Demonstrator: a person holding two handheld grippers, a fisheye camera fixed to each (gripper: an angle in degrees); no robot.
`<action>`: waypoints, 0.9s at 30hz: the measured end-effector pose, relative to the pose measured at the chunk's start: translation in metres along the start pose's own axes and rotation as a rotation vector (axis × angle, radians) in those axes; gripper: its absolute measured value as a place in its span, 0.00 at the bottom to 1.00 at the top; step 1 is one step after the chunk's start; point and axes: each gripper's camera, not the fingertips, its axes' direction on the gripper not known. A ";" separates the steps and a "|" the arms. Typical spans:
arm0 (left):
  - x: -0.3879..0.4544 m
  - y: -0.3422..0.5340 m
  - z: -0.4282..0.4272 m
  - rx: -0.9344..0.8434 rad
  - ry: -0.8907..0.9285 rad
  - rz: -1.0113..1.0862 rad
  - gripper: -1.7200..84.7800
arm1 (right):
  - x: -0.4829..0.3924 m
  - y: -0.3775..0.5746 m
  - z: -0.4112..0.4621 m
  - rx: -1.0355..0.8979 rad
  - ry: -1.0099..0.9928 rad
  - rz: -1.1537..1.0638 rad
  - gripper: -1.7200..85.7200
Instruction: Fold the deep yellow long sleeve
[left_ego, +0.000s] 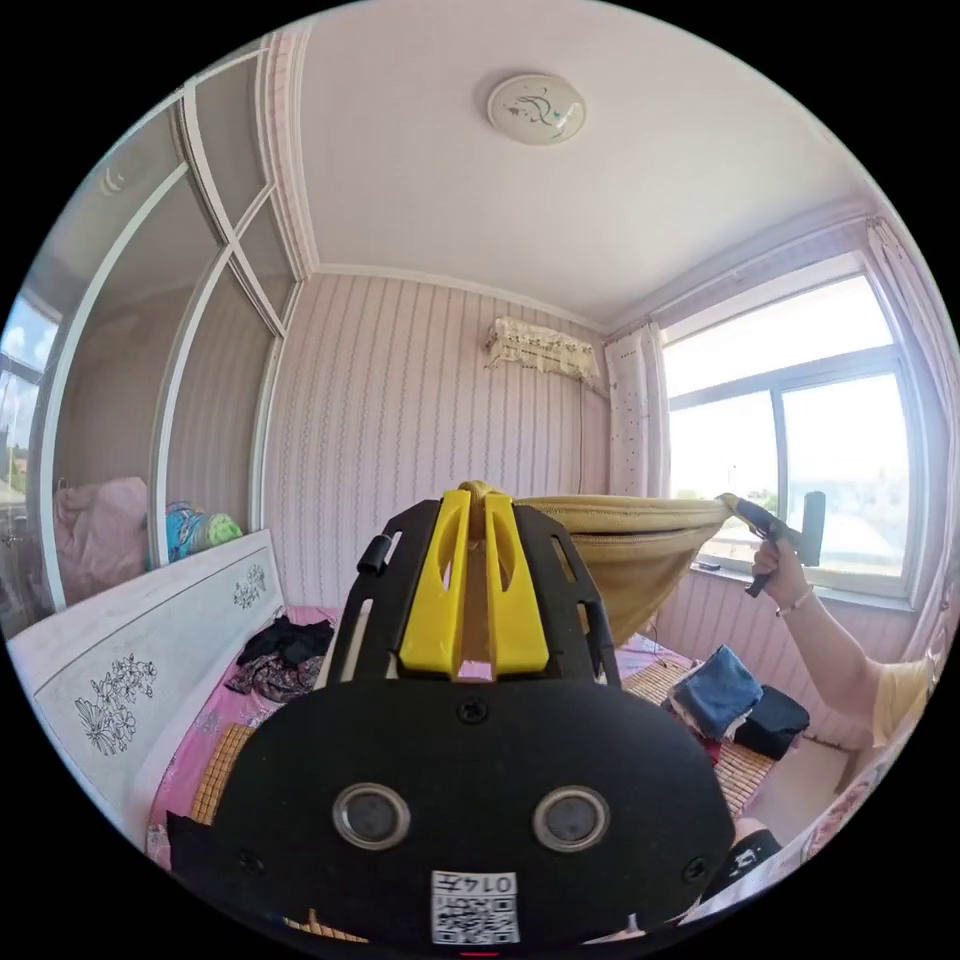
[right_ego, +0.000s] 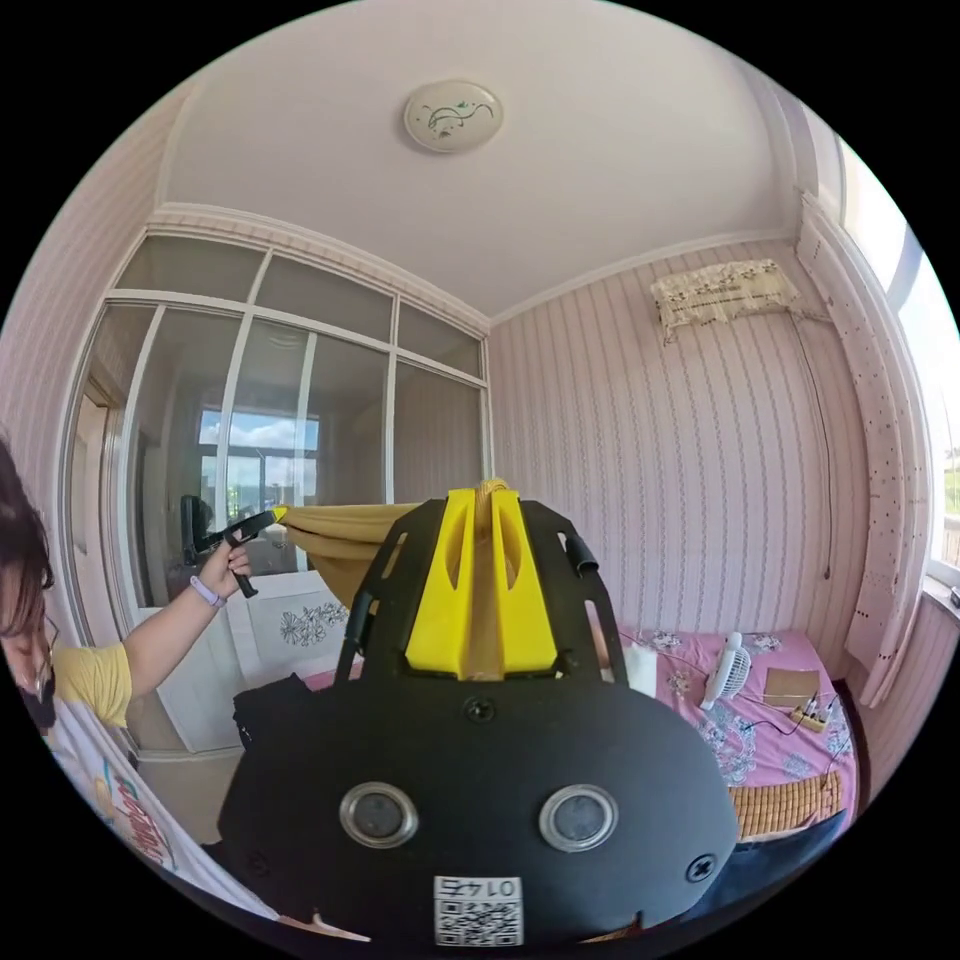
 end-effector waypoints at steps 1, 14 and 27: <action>-0.003 0.024 0.010 -0.070 0.011 0.010 0.02 | 0.003 0.030 0.001 -0.032 -0.010 0.008 0.03; -0.028 0.527 0.086 -0.991 0.030 -0.601 0.04 | 0.026 0.530 0.064 -0.976 0.098 0.745 0.04; 0.003 0.593 0.081 -1.083 -0.053 -0.607 0.02 | -0.005 0.576 0.098 -1.135 0.110 0.690 0.05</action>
